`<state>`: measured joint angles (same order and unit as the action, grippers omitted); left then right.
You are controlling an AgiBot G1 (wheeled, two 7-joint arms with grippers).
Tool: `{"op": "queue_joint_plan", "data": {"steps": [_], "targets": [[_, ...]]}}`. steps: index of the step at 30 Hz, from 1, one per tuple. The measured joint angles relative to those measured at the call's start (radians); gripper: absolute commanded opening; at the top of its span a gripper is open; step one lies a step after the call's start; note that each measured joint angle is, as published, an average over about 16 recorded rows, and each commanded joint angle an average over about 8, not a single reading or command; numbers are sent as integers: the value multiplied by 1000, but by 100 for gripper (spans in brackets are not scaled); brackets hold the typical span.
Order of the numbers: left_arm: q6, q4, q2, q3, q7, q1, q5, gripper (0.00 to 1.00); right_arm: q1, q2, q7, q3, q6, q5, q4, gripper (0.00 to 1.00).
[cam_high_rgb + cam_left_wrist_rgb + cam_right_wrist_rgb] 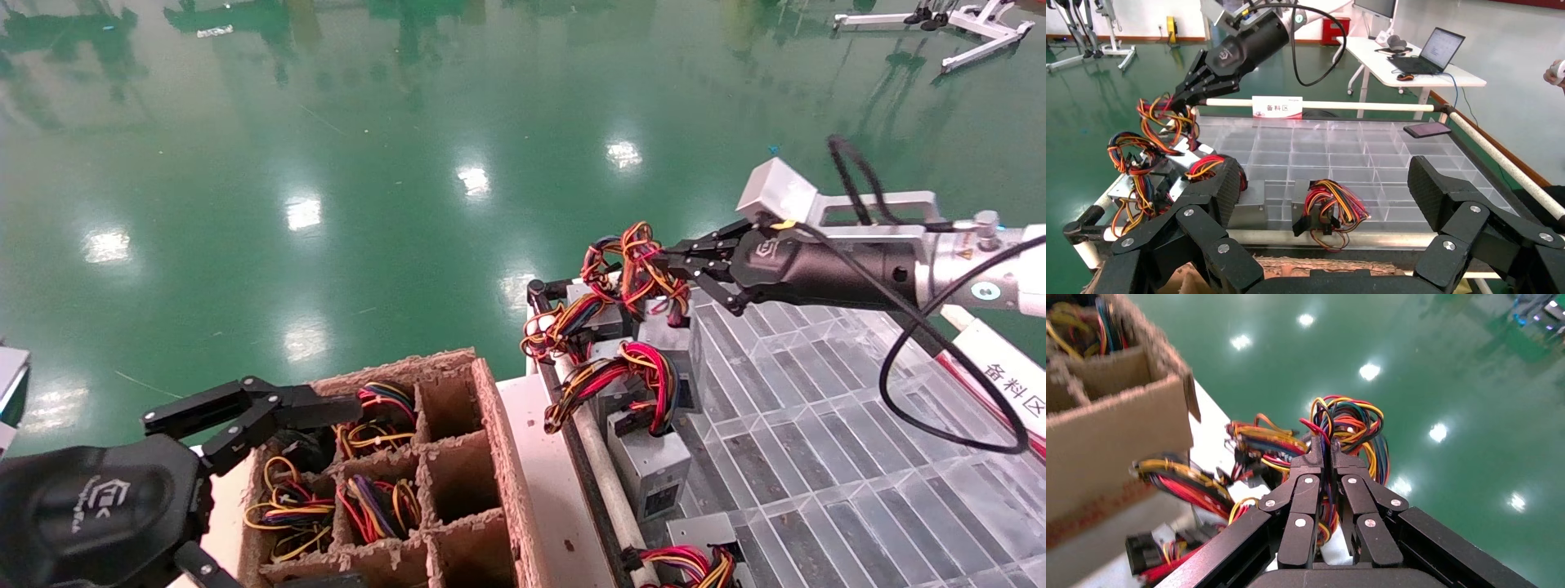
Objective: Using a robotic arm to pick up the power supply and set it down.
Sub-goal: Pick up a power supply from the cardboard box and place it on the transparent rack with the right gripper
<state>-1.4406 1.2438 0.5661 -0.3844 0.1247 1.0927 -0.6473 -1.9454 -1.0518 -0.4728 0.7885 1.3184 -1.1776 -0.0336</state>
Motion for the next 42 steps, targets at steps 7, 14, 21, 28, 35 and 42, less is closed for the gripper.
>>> {"op": "queue_joint_plan", "data": {"steps": [7, 14, 21, 28, 35, 42], "targets": [[0, 0, 0, 0, 0, 0, 0, 100, 43, 28, 12, -32, 25, 45, -2, 0], [0, 0, 0, 0, 0, 0, 0, 100, 96, 60, 26, -63, 48, 88, -12, 0], [0, 0, 0, 0, 0, 0, 0, 100, 164, 95, 44, -109, 77, 152, -27, 0], [0, 0, 0, 0, 0, 0, 0, 100, 232, 138, 50, -152, 108, 212, -33, 0], [0, 0, 0, 0, 0, 0, 0, 100, 288, 191, 48, -182, 154, 254, -31, 0], [0, 0, 0, 0, 0, 0, 0, 100, 336, 241, 45, -208, 197, 289, -30, 0]]}}
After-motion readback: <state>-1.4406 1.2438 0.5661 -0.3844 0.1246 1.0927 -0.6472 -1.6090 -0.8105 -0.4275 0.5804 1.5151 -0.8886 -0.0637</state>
